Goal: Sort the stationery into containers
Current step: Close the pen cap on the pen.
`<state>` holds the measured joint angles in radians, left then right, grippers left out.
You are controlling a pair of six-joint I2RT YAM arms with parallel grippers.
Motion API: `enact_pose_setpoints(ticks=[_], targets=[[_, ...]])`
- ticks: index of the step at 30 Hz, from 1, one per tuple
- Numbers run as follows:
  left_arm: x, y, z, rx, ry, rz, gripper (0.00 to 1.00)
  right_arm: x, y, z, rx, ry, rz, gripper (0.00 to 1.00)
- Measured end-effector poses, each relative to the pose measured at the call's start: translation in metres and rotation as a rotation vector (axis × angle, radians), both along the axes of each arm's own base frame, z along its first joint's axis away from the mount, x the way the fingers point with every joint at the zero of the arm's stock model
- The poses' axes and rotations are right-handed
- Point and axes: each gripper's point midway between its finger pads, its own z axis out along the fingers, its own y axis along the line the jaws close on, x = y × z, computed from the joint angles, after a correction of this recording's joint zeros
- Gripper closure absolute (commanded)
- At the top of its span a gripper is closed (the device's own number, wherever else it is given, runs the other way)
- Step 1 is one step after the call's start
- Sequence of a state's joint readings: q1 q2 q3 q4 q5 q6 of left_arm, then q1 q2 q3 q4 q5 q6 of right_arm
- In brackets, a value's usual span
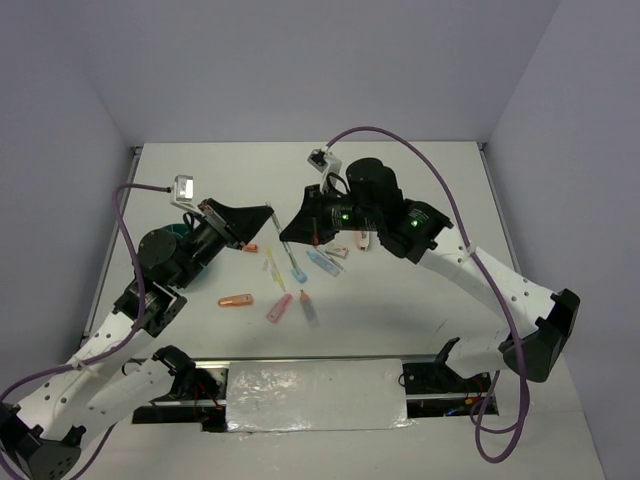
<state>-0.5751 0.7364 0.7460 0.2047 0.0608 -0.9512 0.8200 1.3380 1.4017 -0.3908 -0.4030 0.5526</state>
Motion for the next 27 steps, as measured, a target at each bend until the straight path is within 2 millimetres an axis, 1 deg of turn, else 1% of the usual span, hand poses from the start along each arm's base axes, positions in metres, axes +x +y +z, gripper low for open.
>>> enact_pose_setpoints(ticks=[6,14,16,17,18,19,20,22,24,25,27], targets=[[0.001,0.0,0.004,-0.013,-0.012,0.018,1.0,0.003,0.005,0.004,-0.012,0.028,0.024,1.0],[0.002,0.0,0.001,-0.004,0.008,0.041,1.0,0.003,0.001,0.004,-0.023,0.037,0.054,1.0],[0.002,0.001,0.004,0.016,0.032,0.053,0.9,0.003,0.002,0.005,-0.019,0.02,0.066,1.0],[0.003,0.001,0.008,0.026,0.041,0.059,0.83,0.003,0.003,0.007,-0.013,0.003,0.075,1.0],[0.003,0.002,0.012,0.036,0.048,0.067,0.73,0.004,0.004,0.009,-0.004,-0.019,0.082,1.0],[0.004,0.003,0.017,0.054,0.05,0.075,0.69,0.005,0.005,0.012,0.009,-0.05,0.087,1.0],[0.003,0.002,0.02,0.071,0.06,0.075,0.58,0.006,0.006,0.015,0.021,-0.077,0.088,1.0],[-0.007,-0.005,0.015,0.123,0.097,0.028,0.54,0.016,0.007,0.029,0.062,-0.166,0.058,1.0],[-0.016,-0.012,0.013,0.161,0.122,-0.021,0.42,0.023,0.005,0.04,0.096,-0.225,0.03,1.0],[-0.018,-0.014,0.011,0.177,0.134,-0.033,0.39,0.024,0.004,0.043,0.106,-0.248,0.021,1.0],[-0.018,-0.015,0.011,0.199,0.148,-0.041,0.37,0.023,0.001,0.045,0.117,-0.276,0.018,1.0]])
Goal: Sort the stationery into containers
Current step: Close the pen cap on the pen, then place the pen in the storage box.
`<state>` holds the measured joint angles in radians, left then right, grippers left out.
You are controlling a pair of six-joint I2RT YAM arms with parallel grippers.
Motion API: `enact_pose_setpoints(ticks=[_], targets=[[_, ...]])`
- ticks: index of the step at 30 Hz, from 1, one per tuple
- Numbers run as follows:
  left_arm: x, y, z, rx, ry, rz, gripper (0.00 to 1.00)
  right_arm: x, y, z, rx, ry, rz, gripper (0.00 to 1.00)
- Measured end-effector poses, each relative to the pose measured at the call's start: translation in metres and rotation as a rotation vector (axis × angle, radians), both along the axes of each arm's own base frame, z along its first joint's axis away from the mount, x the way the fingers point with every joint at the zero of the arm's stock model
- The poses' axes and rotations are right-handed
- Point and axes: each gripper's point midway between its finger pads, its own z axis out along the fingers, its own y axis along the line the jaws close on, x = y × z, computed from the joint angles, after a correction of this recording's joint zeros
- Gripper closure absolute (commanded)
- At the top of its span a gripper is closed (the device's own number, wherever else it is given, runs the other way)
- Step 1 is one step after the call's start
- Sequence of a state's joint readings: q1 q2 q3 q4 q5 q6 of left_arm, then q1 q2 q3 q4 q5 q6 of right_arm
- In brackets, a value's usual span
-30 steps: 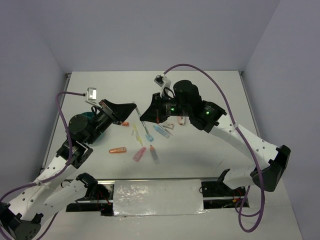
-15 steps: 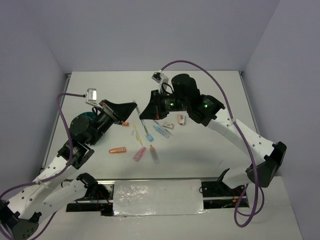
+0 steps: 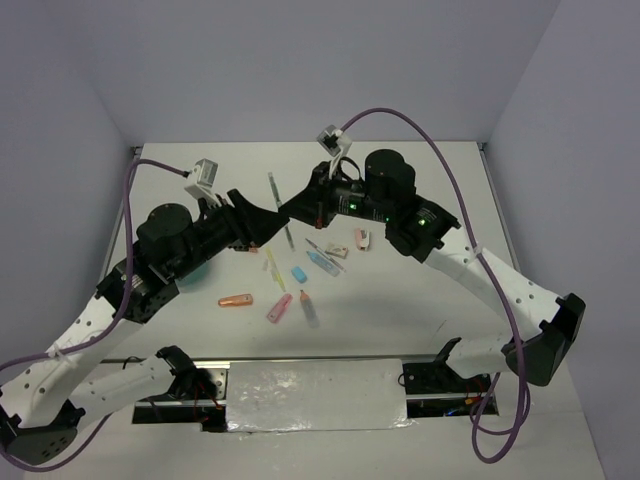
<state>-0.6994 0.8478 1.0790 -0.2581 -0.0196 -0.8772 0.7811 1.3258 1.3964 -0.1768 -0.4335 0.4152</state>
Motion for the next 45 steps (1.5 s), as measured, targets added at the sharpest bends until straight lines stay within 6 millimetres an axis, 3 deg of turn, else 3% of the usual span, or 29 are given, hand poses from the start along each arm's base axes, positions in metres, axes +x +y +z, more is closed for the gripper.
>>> enact_pose_setpoints(ticks=[13,21,27,28,29,30,31,34,37,39,42,45], targets=[[0.005,0.006,0.0,0.045,0.003,0.036,0.4,-0.015,-0.002,-0.017,-0.053,-0.057,0.052,1.0],[0.007,0.01,0.0,0.058,-0.009,0.053,0.48,-0.039,0.006,-0.023,-0.077,-0.075,0.154,1.0],[0.006,0.007,0.003,0.051,-0.016,0.044,0.94,-0.043,0.006,-0.027,-0.091,-0.071,0.172,1.0],[0.006,0.007,0.003,0.051,-0.016,0.042,1.0,-0.043,0.006,-0.027,-0.093,-0.07,0.172,0.97],[0.006,0.006,0.003,0.052,-0.016,0.04,1.0,-0.043,0.006,-0.028,-0.094,-0.07,0.171,0.83],[0.007,0.006,0.002,0.054,-0.013,0.041,1.0,-0.042,0.006,-0.029,-0.096,-0.067,0.168,0.27],[0.007,0.006,0.001,0.06,-0.014,0.041,1.0,-0.042,0.006,-0.029,-0.098,-0.062,0.164,0.0],[0.018,0.014,-0.009,0.139,0.0,0.099,1.0,-0.033,0.002,-0.033,-0.116,-0.064,0.123,0.0],[0.042,0.042,-0.023,0.288,0.051,0.28,1.0,-0.011,-0.021,-0.039,-0.131,-0.051,0.002,0.0],[0.062,0.072,-0.033,0.397,0.081,0.458,1.0,0.009,-0.053,-0.049,-0.147,-0.029,-0.136,0.0],[0.092,0.136,-0.057,0.564,0.149,0.747,1.0,0.026,-0.1,-0.062,-0.161,0.002,-0.311,0.0],[0.107,0.218,-0.08,0.675,0.243,1.016,0.99,0.018,-0.121,-0.068,-0.161,0.015,-0.369,0.0]])
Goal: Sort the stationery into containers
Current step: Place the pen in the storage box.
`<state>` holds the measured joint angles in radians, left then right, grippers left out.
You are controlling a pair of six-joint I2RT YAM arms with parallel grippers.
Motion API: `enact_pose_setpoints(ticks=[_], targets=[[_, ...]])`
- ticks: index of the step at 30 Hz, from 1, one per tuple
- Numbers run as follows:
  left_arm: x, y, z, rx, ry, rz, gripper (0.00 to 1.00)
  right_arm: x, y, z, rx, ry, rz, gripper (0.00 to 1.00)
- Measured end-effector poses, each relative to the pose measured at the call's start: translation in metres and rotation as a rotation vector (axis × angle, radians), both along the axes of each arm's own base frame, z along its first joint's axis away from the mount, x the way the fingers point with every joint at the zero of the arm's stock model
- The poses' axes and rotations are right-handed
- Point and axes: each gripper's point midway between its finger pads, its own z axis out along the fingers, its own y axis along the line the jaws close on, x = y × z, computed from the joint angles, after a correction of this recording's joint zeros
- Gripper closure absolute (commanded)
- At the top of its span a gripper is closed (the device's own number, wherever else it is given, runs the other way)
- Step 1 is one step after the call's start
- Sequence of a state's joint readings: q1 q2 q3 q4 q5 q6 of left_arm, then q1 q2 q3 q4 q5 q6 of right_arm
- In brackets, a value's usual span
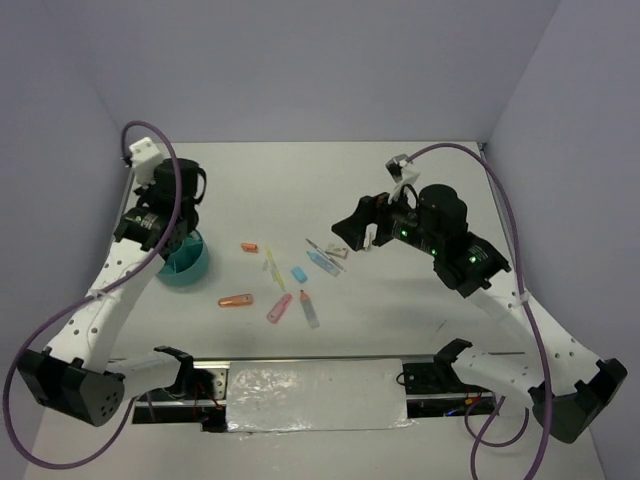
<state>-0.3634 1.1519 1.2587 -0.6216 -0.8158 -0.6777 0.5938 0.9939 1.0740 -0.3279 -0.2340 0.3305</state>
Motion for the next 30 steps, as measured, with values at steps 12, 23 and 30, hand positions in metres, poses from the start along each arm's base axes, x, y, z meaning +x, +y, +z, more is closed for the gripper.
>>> enact_pose_setpoints(ticks=[12,23,30], targets=[[0.003,0.109,-0.017,0.095,-0.002,0.302,0.95,-0.042,-0.019,-0.021,0.044,0.062,0.011,0.0],[0.007,0.107,-0.06,0.105,0.035,0.269,0.86,-0.049,-0.019,-0.02,0.03,0.093,0.036,0.0],[-0.002,0.106,-0.091,0.097,0.085,0.254,0.28,-0.049,-0.014,-0.009,0.04,0.082,0.06,0.0]])
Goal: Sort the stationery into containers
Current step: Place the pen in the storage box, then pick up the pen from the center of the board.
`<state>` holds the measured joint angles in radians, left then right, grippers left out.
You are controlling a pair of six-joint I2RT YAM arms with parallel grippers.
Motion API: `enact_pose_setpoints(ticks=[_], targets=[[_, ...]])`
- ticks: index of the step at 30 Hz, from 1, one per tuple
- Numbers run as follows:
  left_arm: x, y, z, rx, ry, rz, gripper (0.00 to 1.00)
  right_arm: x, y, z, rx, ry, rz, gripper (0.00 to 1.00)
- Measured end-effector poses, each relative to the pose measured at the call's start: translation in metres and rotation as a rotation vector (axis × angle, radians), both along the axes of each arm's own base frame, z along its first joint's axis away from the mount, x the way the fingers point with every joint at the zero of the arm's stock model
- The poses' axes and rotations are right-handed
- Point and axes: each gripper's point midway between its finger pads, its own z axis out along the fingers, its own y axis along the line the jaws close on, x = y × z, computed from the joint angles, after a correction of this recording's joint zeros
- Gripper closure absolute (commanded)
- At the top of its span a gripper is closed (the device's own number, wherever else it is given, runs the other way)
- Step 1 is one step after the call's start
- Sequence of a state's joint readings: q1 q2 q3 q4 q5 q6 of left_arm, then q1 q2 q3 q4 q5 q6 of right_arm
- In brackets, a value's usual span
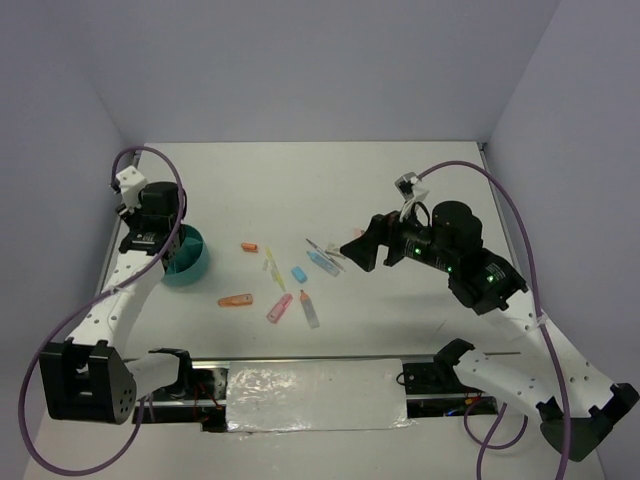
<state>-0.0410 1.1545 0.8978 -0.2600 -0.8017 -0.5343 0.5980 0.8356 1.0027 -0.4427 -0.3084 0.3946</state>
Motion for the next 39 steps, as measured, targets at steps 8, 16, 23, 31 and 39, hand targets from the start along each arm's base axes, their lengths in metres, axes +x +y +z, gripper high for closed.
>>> enact_pose_setpoints(ticks=[8,16,23,31,39], targets=[[-0.004,-0.011,0.019,-0.068,-0.058,-0.045,0.01,0.022,0.011,-0.024,-0.133,0.086,-0.027,0.0],[0.003,-0.042,0.113,-0.169,-0.159,-0.215,0.01,0.06,0.033,-0.131,-0.484,0.275,-0.01,0.58],[-0.024,-0.091,0.08,-0.308,-0.002,-0.433,0.01,0.097,0.048,-0.179,-0.657,0.3,0.022,0.61],[-0.078,-0.139,0.016,-0.453,0.216,-0.62,0.01,0.141,0.062,-0.221,-0.805,0.272,0.041,0.59],[-0.096,-0.149,0.019,-0.481,0.223,-0.692,0.01,0.154,0.069,-0.25,-0.875,0.276,0.08,0.6]])
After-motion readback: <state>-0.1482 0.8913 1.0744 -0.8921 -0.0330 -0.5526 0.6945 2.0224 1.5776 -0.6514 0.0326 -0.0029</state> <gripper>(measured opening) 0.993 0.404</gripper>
